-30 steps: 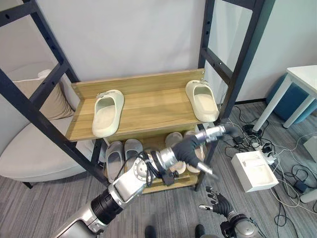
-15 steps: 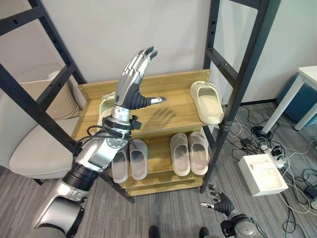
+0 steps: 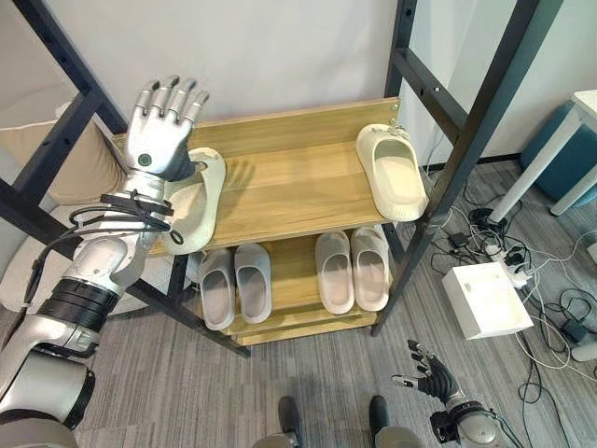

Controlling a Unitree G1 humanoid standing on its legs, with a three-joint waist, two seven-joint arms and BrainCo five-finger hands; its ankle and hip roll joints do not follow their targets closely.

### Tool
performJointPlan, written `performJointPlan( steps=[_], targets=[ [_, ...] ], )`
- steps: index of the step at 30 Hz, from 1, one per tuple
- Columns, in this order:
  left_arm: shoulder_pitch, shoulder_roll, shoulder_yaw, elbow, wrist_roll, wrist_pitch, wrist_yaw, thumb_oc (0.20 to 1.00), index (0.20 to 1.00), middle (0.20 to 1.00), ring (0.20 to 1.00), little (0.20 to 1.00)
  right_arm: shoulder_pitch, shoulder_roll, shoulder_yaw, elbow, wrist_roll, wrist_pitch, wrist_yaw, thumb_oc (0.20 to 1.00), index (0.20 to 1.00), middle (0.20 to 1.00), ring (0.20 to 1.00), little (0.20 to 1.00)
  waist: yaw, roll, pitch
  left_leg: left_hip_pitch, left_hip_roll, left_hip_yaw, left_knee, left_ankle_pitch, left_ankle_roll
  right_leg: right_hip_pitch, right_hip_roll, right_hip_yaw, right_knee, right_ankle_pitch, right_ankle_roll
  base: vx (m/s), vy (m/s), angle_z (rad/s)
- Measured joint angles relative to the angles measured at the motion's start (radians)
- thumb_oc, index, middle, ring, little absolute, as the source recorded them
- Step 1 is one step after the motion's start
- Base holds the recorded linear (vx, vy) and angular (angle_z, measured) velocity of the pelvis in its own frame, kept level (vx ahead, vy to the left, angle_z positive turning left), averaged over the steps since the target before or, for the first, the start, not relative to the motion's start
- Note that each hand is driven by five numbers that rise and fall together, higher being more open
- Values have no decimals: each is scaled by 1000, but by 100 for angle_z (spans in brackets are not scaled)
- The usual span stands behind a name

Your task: Arrange the slippers neatly on the shoe rack.

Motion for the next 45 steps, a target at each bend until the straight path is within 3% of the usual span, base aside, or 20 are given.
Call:
performJointPlan(
  steps=[15, 22, 23, 24, 27, 32, 38, 39, 45],
  targets=[
    [4, 14, 6, 36, 3, 17, -40, 1000, 1000, 1000, 1000, 1000, -14, 3, -2, -28, 0, 1, 0, 1000, 1000, 1000, 1000, 1000, 3, -25, 15, -14, 0, 5, 0, -1, 0, -21, 1, 18, 0, 2, 0, 14, 6, -2],
    [2, 16, 3, 151, 29, 41, -63, 1000, 1000, 1000, 1000, 1000, -14, 3, -2, -30, 0, 1, 0, 1000, 1000, 1000, 1000, 1000, -1, -35, 21, -21, 0, 14, 0, -1, 0, -34, 1, 23, 0, 5, 0, -2, 10, -2],
    [0, 15, 1, 155, 28, 45, -68, 398, 398, 398, 398, 398, -11, 3, -2, -31, 0, 1, 0, 1000, 1000, 1000, 1000, 1000, -6, -38, 22, -21, 0, 18, 0, -1, 0, -36, 1, 25, 0, 5, 0, -19, 28, -5],
    [-8, 15, -2, 173, 28, 46, -69, 200, 200, 200, 200, 200, -11, 3, -2, -33, 0, 1, -1, 1000, 1000, 1000, 1000, 1000, -7, -39, 22, -22, 1, 23, 0, -1, 0, -41, 1, 29, 0, 5, 1, -13, 19, -11],
    [-49, 15, -18, 240, 7, 55, -83, 200, 200, 200, 200, 200, -10, 4, -4, -40, 0, 1, -1, 1000, 1000, 1000, 1000, 1000, -10, -40, 23, -36, 1, 35, 0, -1, 0, -63, 1, 46, 0, 10, 5, -11, 16, -15],
    [-59, 1, -29, 206, -52, 48, -82, 200, 200, 200, 200, 200, -7, 11, -3, -40, 0, 2, -2, 1000, 1000, 1000, 1000, 1000, -12, -57, 34, -35, 2, 52, 0, -2, 0, -68, 0, 56, 0, 15, 3, -11, 4, -6],
    [-85, -111, -51, 82, -52, 38, -84, 200, 200, 200, 200, 200, -10, 17, -3, -42, 1, 4, -4, 1000, 1000, 1000, 1000, 1000, -17, -60, 35, -24, 2, 55, 0, 3, 6, -59, 0, 60, 0, 19, 1, 1, -22, -2],
    [-121, -142, -105, 66, -50, 31, -85, 200, 200, 200, 200, 200, -11, 19, -1, -48, 0, 4, -3, 1000, 1000, 1000, 1000, 1000, -21, -60, 35, -11, 1, 55, 0, 3, 7, -46, 0, 61, 0, 19, 1, -2, -25, -4],
    [-267, -265, -210, 100, -50, 24, -93, 200, 200, 200, 200, 200, -36, 18, -1, -60, 1, 7, -3, 1000, 1000, 1000, 1000, 1000, -71, -46, 36, 1, 2, 63, 0, 1, 5, -41, 1, 74, 0, 19, 1, -8, -58, -6]
  ],
)
